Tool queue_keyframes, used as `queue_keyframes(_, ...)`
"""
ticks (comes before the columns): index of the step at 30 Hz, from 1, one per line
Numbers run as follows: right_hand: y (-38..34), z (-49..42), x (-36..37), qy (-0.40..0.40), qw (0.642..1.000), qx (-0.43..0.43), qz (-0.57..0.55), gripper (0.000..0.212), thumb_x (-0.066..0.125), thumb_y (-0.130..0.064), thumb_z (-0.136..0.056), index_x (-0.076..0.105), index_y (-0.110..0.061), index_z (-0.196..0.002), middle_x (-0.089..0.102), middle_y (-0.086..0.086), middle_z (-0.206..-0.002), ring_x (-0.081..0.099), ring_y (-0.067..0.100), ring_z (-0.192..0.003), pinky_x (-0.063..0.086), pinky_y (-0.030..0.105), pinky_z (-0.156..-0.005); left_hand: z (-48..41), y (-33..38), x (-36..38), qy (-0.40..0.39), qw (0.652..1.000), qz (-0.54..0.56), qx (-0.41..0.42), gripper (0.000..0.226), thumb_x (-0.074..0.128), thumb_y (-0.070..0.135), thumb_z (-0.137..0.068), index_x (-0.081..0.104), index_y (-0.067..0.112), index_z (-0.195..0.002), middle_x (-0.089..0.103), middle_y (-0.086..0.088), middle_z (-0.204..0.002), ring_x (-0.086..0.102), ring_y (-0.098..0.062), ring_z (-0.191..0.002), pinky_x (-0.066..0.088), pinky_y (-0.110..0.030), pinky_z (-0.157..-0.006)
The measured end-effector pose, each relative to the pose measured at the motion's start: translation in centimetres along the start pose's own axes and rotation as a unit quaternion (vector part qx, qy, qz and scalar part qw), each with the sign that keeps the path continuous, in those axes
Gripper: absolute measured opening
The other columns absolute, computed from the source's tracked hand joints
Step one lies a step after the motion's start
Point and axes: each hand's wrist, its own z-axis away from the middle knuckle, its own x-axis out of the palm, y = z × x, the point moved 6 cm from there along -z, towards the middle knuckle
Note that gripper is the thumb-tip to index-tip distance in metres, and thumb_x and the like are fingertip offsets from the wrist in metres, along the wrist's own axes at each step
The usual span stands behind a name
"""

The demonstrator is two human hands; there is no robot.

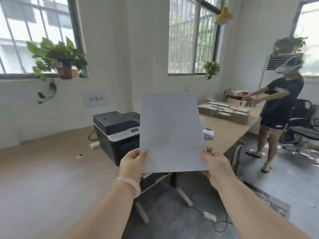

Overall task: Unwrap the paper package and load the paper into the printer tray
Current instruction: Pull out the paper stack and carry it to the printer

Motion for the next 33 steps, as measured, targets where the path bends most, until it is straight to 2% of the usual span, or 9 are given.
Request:
queue_keyframes(2, 1.2, -0.6, 4.0, -0.030, 1.000, 0.009, -0.001, 0.016, 0.054, -0.020, -0.093, 0.063, -0.016, -0.106, 0.068, 0.013, -0.105, 0.065, 0.032, -0.093, 0.056, 0.039, -0.067, -0.7, 0.9, -3.3, 0.029, 0.999, 0.022, 0.000, 0.011, 0.065, 0.021, -0.086, 0.069, 0.017, -0.095, 0.071, -0.005, -0.090, 0.064, -0.027, -0.082, 0.058, -0.045, -0.071)
queue_keyframes(5, 2.5, -1.5, 10.1, -0.070, 0.997, 0.010, -0.004, 0.019, 0.055, -0.017, -0.092, 0.063, -0.013, -0.109, 0.070, 0.015, -0.102, 0.066, 0.031, -0.086, 0.056, 0.035, -0.058, -2.2, 2.4, -8.1, 0.051, 0.998, 0.039, 0.014, 0.018, 0.063, 0.018, -0.087, 0.067, 0.010, -0.103, 0.069, -0.009, -0.093, 0.062, -0.025, -0.080, 0.054, -0.037, -0.065)
queue_keyframes(8, 3.8, -2.3, 16.1, -0.105, 0.994, 0.020, 0.000, 0.018, 0.058, -0.020, -0.089, 0.062, -0.017, -0.106, 0.067, 0.014, -0.105, 0.064, 0.033, -0.095, 0.055, 0.035, -0.060, -4.0, 3.4, -13.0, 0.077, 0.996, 0.047, 0.025, 0.023, 0.064, 0.018, -0.087, 0.066, 0.008, -0.107, 0.069, -0.012, -0.096, 0.063, -0.024, -0.080, 0.055, -0.040, -0.074)
queue_keyframes(13, 5.9, -3.7, 24.6, -0.153, 0.988, 0.023, -0.006, 0.010, 0.058, -0.017, -0.090, 0.065, -0.024, -0.089, 0.071, 0.005, -0.087, 0.066, 0.022, -0.082, 0.057, 0.033, -0.057, -8.3, 4.4, -19.5, 0.100, 0.992, 0.059, 0.044, 0.011, 0.061, 0.014, -0.088, 0.069, 0.015, -0.096, 0.069, -0.001, -0.078, 0.064, -0.006, -0.055, 0.054, -0.021, -0.051)
queue_keyframes(15, 6.9, -4.4, 27.2, -0.168, 0.985, 0.029, -0.013, 0.012, 0.056, -0.018, -0.092, 0.066, -0.023, -0.092, 0.073, 0.002, -0.082, 0.068, 0.018, -0.076, 0.056, 0.032, -0.054, -9.9, 4.2, -21.5, 0.107, 0.992, 0.055, 0.045, 0.012, 0.060, 0.015, -0.088, 0.071, 0.017, -0.091, 0.069, 0.002, -0.073, 0.064, -0.004, -0.054, 0.053, -0.020, -0.049)
queue_keyframes(18, 8.6, -5.4, 30.4, -0.190, 0.981, 0.039, -0.012, 0.013, 0.054, -0.019, -0.094, 0.064, -0.018, -0.101, 0.071, 0.007, -0.092, 0.066, 0.023, -0.084, 0.056, 0.035, -0.059, -12.0, 3.4, -23.8, 0.128, 0.989, 0.056, 0.037, 0.012, 0.061, 0.015, -0.087, 0.071, 0.017, -0.092, 0.071, 0.007, -0.066, 0.065, -0.004, -0.053, 0.052, -0.019, -0.047)
queue_keyframes(23, 10.8, -9.6, 34.6, -0.247, 0.964, 0.096, -0.012, 0.019, 0.055, -0.028, -0.091, 0.066, -0.021, -0.105, 0.071, 0.012, -0.106, 0.066, 0.031, -0.099, 0.055, 0.053, -0.087, -16.4, 2.1, -25.9, 0.154, 0.986, 0.056, 0.035, 0.011, 0.062, 0.016, -0.087, 0.073, 0.017, -0.090, 0.073, 0.009, -0.067, 0.067, -0.005, -0.057, 0.052, -0.019, -0.048)
queue_keyframes(28, 12.7, -15.9, 39.3, -0.377, 0.911, 0.166, -0.017, 0.035, 0.048, -0.045, -0.091, 0.069, -0.025, -0.111, 0.073, 0.004, -0.110, 0.069, 0.027, -0.102, 0.056, 0.041, -0.076, -21.0, -0.7, -26.4, 0.195, 0.979, 0.053, 0.022, 0.014, 0.063, 0.017, -0.086, 0.073, 0.014, -0.095, 0.073, -0.002, -0.085, 0.067, -0.015, -0.070, 0.054, -0.028, -0.059)
queue_keyframes(33, 15.0, -22.5, 43.2, -0.418, 0.890, 0.185, 0.011, 0.027, 0.058, -0.031, -0.091, 0.063, -0.016, -0.113, 0.074, 0.009, -0.107, 0.071, 0.029, -0.097, 0.058, 0.044, -0.075, -24.9, -4.4, -26.2, 0.239, 0.969, 0.060, -0.005, 0.015, 0.062, 0.017, -0.087, 0.072, 0.013, -0.097, 0.071, -0.009, -0.093, 0.064, -0.022, -0.079, 0.053, -0.031, -0.065)
